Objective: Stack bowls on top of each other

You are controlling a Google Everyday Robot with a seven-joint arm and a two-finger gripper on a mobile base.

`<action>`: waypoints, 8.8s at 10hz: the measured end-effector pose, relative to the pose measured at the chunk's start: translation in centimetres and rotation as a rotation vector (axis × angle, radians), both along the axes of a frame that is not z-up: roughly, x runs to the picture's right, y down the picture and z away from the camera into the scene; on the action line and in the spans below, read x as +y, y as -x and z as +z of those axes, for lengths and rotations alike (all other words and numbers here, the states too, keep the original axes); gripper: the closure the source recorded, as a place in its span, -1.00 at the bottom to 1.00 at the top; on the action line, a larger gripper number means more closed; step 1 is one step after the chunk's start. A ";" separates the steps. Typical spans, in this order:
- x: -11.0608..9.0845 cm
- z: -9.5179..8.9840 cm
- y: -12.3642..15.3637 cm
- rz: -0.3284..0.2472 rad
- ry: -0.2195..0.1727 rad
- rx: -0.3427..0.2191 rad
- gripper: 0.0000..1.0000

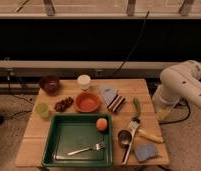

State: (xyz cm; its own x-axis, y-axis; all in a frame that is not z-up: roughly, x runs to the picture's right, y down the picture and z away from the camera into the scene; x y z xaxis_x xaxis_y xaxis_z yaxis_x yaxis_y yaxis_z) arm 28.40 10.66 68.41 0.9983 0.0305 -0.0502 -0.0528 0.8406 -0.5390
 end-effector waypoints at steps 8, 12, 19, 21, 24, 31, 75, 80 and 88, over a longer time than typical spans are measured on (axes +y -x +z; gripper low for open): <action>0.0 0.0 0.0 0.000 0.000 0.000 -0.30; 0.0 0.0 0.0 0.000 0.000 0.000 -0.30; 0.0 0.0 0.0 0.000 0.000 0.000 -0.30; -0.1 0.0 0.0 0.001 -0.002 -0.001 -0.30; -0.8 1.6 0.4 -0.013 -0.020 -0.051 -0.30; -6.4 13.4 9.3 -0.109 -0.100 -0.332 -0.30; -2.8 20.2 30.2 -0.367 -0.078 -0.856 1.00; -5.3 14.9 33.6 -0.455 -0.148 -0.972 1.00; -9.9 17.9 41.0 -0.582 -0.184 -1.071 1.00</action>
